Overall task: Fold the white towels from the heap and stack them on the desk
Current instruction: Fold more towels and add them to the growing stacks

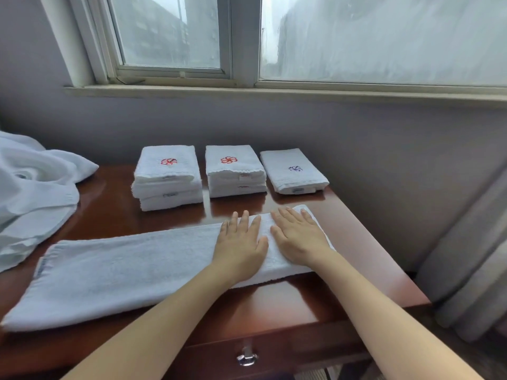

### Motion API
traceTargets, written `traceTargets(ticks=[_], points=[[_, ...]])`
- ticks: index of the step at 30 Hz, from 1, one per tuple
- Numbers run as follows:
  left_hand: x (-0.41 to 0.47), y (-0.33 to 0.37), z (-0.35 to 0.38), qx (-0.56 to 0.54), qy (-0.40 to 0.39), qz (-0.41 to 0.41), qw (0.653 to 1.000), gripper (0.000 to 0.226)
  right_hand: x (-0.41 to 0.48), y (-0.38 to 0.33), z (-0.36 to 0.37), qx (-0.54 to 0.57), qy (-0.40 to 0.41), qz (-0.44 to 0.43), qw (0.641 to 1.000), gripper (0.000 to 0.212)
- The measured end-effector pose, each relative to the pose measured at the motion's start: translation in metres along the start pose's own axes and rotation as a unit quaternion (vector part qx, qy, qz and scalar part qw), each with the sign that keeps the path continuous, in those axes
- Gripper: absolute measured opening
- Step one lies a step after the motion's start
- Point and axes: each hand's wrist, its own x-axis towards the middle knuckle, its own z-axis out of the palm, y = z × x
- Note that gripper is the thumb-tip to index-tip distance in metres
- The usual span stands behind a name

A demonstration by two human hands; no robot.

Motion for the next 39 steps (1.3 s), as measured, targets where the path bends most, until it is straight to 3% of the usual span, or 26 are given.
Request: traceTargets(ticks=[13,19,22,25,29,34,39], points=[[0.046,0.026,0.009,0.003,-0.001,0.029,1.000,0.062,0.023,0.042,-0.010,0.001,0.014,0.036,0.999,0.060],[0.030,-0.004,-0.001,0.035,-0.023,-0.006,0.999,0.070,0.022,0.039,-0.012,-0.026,-0.003,0.045,0.999,0.062],[0.020,-0.025,-0.013,0.035,-0.027,0.015,0.999,0.067,0.021,0.017,-0.019,-0.035,-0.018,0.059,0.997,0.059],[0.010,-0.056,-0.029,0.047,-0.007,0.032,0.998,0.059,0.016,-0.029,-0.017,0.024,0.014,-0.013,1.000,0.054],[-0.017,-0.115,-0.048,0.073,0.007,-0.027,0.997,0.058,0.014,-0.099,-0.005,0.110,0.005,-0.122,0.986,0.051],[-0.053,-0.185,-0.067,0.078,0.022,-0.110,0.991,0.058,0.031,-0.167,0.016,0.086,-0.019,-0.190,0.978,0.053],[-0.076,-0.231,-0.078,0.037,0.016,-0.174,0.984,0.059,0.043,-0.206,0.038,0.052,-0.018,-0.200,0.978,0.056]])
